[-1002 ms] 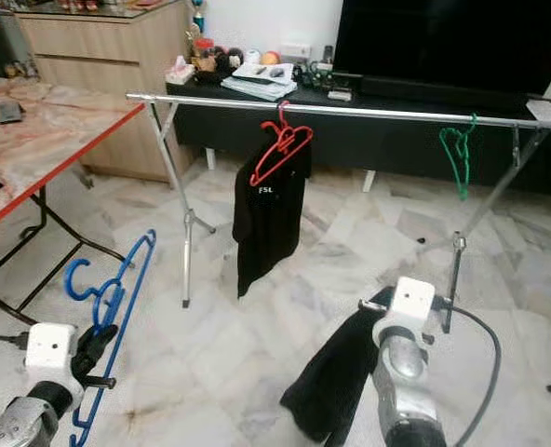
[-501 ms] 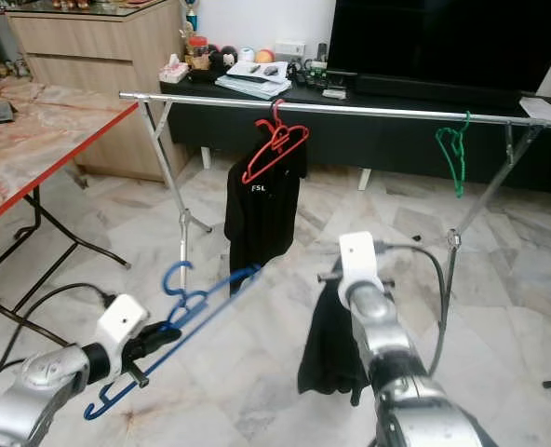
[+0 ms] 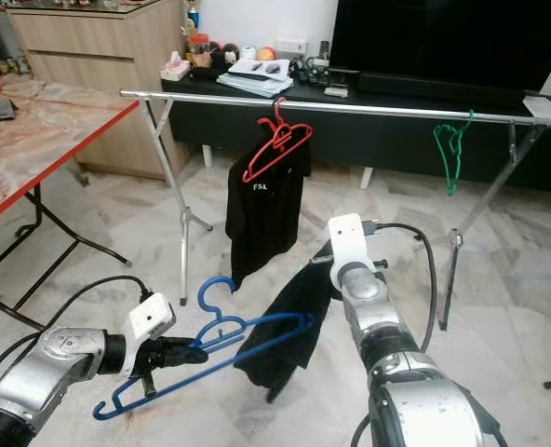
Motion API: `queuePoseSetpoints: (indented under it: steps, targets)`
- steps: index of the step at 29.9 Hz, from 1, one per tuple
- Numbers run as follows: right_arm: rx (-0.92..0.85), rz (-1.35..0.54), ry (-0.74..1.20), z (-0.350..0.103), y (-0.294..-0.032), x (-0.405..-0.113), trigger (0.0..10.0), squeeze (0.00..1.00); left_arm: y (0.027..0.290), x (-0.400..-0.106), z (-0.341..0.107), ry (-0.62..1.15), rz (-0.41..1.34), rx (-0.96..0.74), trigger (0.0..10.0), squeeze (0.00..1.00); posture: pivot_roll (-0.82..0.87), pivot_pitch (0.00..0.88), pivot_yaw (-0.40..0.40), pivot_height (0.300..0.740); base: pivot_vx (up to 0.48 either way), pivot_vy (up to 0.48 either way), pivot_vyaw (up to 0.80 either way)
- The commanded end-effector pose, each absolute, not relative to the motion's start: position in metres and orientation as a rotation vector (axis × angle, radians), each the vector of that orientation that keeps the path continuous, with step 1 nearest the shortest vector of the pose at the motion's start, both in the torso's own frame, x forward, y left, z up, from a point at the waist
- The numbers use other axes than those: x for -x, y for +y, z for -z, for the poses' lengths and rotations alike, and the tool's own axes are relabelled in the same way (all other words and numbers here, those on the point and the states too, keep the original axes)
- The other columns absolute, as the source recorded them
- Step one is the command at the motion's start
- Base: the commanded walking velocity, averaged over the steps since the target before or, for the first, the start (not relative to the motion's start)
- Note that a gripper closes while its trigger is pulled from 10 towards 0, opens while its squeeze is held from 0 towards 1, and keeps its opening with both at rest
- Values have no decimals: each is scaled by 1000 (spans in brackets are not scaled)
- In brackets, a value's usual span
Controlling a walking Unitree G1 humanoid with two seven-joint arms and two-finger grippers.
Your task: Hang hanger
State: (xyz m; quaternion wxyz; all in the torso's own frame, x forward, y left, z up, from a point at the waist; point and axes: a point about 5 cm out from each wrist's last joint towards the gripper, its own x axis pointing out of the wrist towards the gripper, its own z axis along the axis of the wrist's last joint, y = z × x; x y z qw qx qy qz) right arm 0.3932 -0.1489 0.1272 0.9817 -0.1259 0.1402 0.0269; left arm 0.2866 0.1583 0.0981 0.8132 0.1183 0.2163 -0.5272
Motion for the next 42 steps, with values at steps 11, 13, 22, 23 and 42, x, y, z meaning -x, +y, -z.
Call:
queuePoseSetpoints:
  steps: [11,13,22,23,42]
  targets:
    - [225,-39,234,-142,-144,-399,10000,0,151,-303,-109,398,1051,-313,10000,0,113,37,-48,740,0,0,0]
    - [224,-36,235,-141,-145,-399,10000,0,153,-306,-110,383,1025,-322,10000,0,112,36,-47,740,0,0,0]
    - [203,-29,244,-137,-148,-398,10000,0,154,-316,-113,327,929,-293,10000,0,111,29,-48,740,0,0,0]
    - [200,-35,246,-136,-147,-397,10000,0,153,-316,-113,323,927,-285,10000,0,112,27,-49,740,0,0,0]
    - [140,-115,282,-122,-139,-390,10000,0,148,-322,-111,251,812,-212,10000,0,108,4,-52,740,0,0,0]
